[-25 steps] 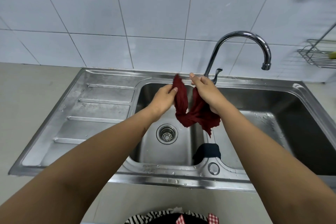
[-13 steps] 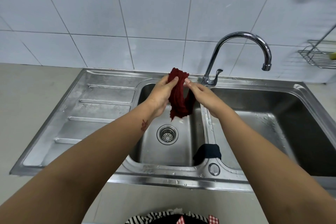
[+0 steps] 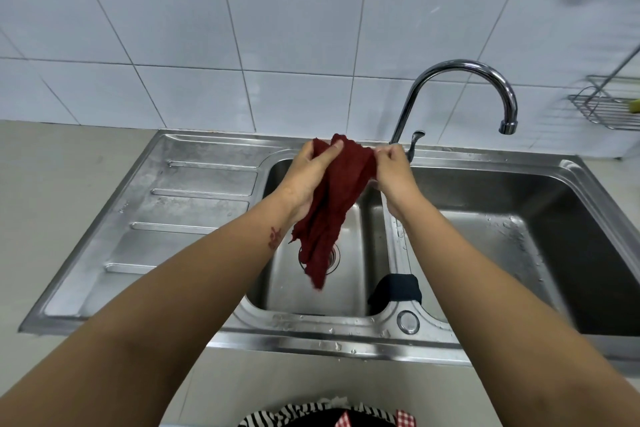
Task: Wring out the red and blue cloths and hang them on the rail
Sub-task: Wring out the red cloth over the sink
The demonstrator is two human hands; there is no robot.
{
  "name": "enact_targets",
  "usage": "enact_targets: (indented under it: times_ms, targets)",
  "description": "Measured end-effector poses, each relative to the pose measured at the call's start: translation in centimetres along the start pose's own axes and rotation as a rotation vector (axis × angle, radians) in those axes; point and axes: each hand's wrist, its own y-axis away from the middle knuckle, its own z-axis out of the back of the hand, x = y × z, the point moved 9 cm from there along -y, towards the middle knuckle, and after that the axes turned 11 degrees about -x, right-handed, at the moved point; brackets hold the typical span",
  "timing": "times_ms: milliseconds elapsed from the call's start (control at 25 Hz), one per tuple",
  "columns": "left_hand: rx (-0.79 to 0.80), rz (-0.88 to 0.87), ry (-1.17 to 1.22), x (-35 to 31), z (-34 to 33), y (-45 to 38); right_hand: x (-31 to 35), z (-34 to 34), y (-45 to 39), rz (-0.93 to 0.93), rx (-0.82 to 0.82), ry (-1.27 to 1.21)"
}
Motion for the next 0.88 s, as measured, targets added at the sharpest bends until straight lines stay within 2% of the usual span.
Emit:
enact_targets:
  times_ms: [80,200,280,480,640,720,880]
  targets:
    - [-0.072,0.027,0.076,-0.3,1.2,-0.7,-0.7,0.1,-0.3,-0.107,-0.011,-0.133]
    - [-0.160,0.002,0.071,-1.5,3.1,-1.3,-0.6,-0.6,0.1,-0.241,0.143,-0.288]
    - [-0.197,-0.040,0.072,-2.2,4.0,-1.7,-1.0,-0.5,0.4,-0.282,0.224,-0.262]
    - [-0.300,-0.135,0.031,-3.3,5.7,-2.3,-1.6,0.6,0.9,-0.204,0.239,-0.170]
    - [-0.398,-0.087,0.024,-3.4,7.1,-2.5,-2.5,2.9,-0.4,-0.176,0.125,-0.062]
    - [-0.411,-0.052,0.084,-3.3,7.4,-2.8,-2.6,3.9,-0.8,-0.136,0.103,0.027]
    - [-0.382,-0.100,-0.034,-3.9,7.0,-2.6,-2.2,4.6,-1.1,-0.037,0.054,0.093]
